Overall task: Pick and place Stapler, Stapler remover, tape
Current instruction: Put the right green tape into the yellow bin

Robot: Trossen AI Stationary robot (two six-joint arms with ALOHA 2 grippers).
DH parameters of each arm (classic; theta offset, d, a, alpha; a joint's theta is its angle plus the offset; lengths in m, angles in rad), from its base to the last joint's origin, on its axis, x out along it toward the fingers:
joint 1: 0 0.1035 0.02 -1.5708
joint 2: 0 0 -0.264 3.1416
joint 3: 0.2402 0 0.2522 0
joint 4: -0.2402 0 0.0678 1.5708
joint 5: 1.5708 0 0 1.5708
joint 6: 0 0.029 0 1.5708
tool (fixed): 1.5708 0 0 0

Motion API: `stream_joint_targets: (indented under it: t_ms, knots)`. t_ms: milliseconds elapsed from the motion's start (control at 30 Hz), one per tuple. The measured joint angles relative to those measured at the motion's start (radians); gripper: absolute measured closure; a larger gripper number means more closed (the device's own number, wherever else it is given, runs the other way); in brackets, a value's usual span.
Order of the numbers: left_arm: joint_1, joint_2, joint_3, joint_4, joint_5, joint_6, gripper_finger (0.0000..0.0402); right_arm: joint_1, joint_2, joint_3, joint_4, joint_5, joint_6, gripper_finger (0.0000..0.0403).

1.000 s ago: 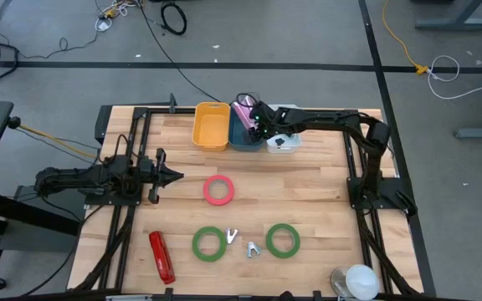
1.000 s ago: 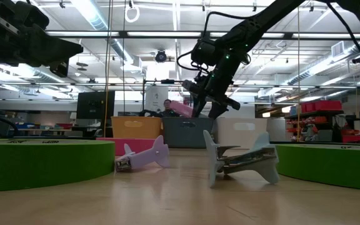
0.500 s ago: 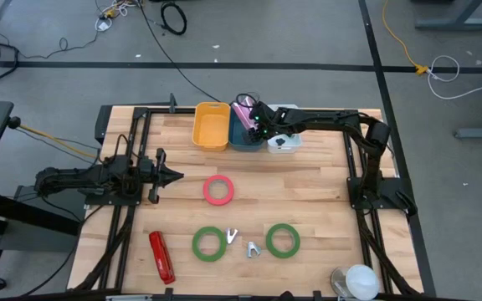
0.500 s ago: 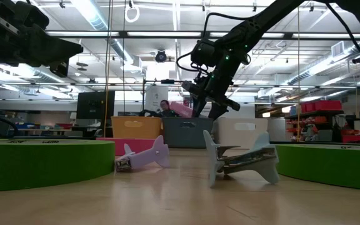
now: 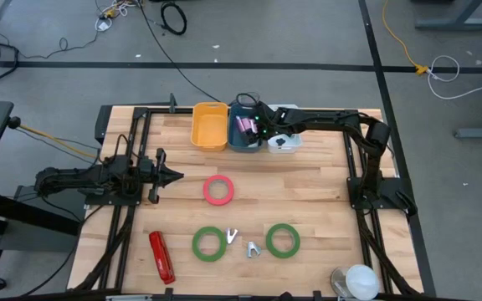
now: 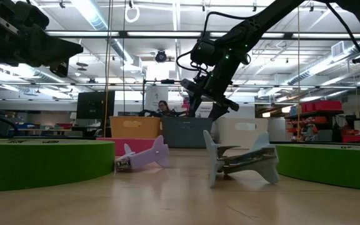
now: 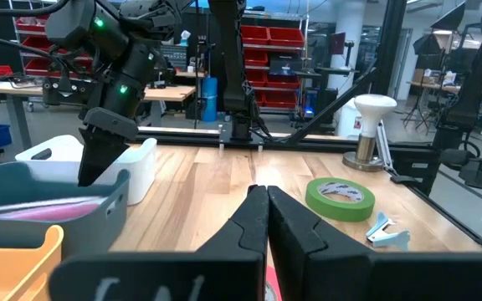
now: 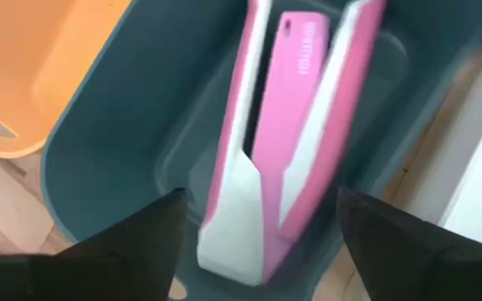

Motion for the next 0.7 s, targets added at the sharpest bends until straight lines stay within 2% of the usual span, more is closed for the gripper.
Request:
stream_joint_targets:
  t_ms: [267, 700]
  knots:
    - [0.0, 0.0, 0.0, 0.0, 0.0, 0.0, 0.0392, 0.0, -0.005, 0.0, 0.004, -0.003, 0.0, 0.0093]
    - [0.0, 0.0, 0.0, 0.0, 0.0, 0.0, 0.0392, 0.05, -0.114, 0.063, 0.026, 0.001, -0.084, 0.0115]
